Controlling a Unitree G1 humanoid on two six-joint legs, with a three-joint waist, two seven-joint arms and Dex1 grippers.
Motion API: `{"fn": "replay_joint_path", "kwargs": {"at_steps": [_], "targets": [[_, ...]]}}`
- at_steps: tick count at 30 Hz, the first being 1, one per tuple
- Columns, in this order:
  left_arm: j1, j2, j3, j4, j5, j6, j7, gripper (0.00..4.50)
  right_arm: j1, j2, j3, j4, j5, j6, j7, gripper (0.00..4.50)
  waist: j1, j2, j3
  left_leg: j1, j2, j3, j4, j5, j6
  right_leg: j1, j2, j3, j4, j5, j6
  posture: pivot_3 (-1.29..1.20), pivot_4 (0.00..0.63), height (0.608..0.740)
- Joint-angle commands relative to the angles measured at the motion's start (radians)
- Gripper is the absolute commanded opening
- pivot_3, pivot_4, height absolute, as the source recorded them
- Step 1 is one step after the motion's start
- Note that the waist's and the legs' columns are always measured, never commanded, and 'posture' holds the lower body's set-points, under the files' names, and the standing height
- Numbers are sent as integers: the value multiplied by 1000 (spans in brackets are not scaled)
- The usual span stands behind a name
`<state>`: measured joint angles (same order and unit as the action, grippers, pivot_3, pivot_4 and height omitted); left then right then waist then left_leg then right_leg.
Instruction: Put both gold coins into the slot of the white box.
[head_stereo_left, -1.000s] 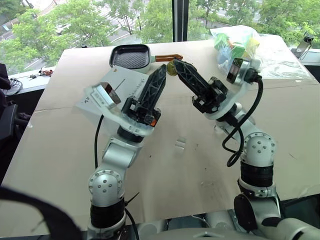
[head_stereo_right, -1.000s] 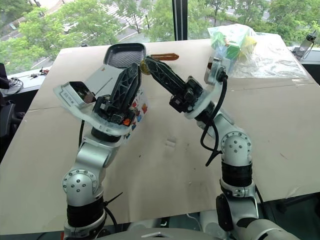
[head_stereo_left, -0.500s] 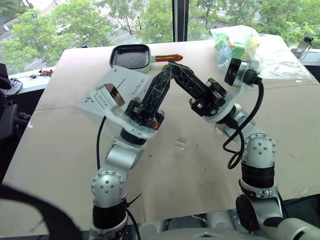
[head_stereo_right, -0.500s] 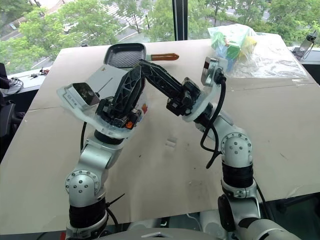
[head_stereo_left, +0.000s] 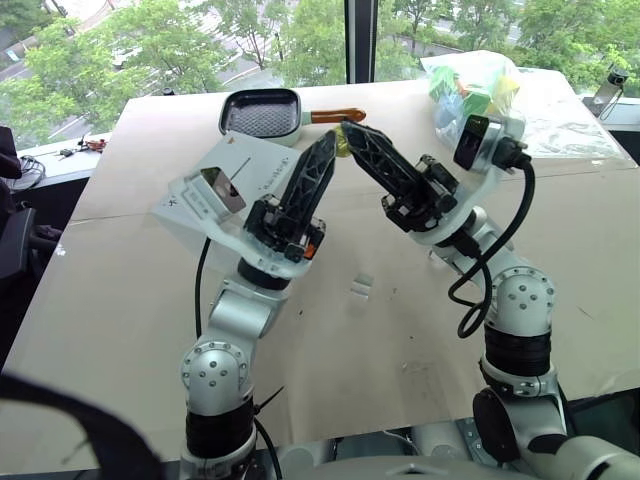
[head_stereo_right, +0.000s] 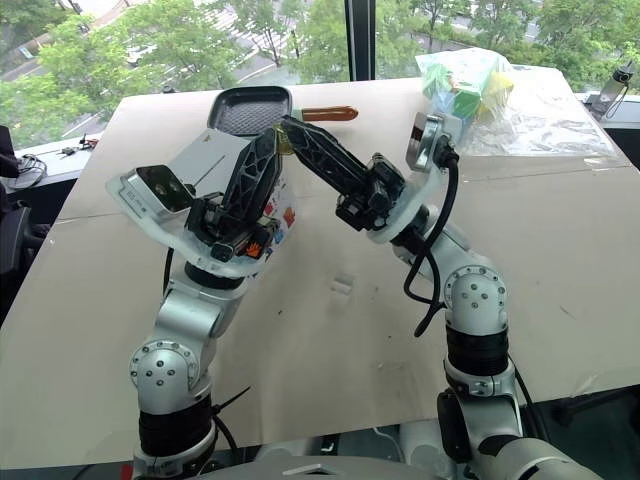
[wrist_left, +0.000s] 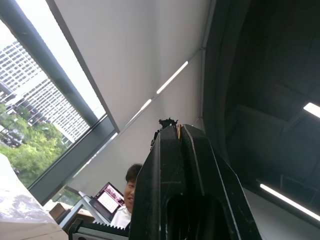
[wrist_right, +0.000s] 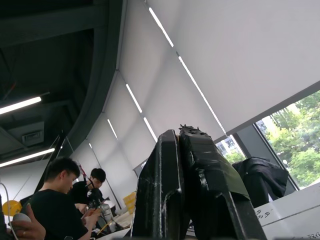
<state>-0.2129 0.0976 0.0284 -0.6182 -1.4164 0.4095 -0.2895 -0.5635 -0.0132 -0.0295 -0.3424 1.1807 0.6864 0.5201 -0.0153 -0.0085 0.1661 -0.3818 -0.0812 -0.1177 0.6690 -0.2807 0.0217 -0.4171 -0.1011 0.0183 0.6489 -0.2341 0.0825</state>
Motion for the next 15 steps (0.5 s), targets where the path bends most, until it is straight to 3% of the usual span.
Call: {"fn": "replay_joint_path", "kwargs": {"at_steps": [1,6,9,11,15], "targets": [[-17,-2,-17,-21,-9,8,10,0,-21,-1,11,-22,8,-7,5,629,0,0,0,0,0,0,0,0,0,0,0,0,0,0,0,0,150,721],[-20,37,49,-47,-4,-11,64,0,-32,-9,-29,2,-13,-39,-21,2877,0,0,0,0,0,0,0,0,0,0,0,0,0,0,0,0,150,721],[-63,112,112,-86,13,-19,147,0,-25,-84,-61,29,-55,-48,17,4394,1,0,0,0,0,0,0,0,0,0,0,0,0,0,0,0,150,721],[-122,214,176,-126,-28,-9,221,0,-31,-160,-84,54,-90,-54,65,4453,3,-1,1,0,0,0,0,0,0,0,0,0,0,0,0,0,150,721],[-201,518,298,-123,-104,85,352,0,-49,-347,-51,99,-223,-81,234,4453,1,-1,1,-2,0,-1,0,0,0,-1,0,-1,-1,0,0,0,150,721]]}}
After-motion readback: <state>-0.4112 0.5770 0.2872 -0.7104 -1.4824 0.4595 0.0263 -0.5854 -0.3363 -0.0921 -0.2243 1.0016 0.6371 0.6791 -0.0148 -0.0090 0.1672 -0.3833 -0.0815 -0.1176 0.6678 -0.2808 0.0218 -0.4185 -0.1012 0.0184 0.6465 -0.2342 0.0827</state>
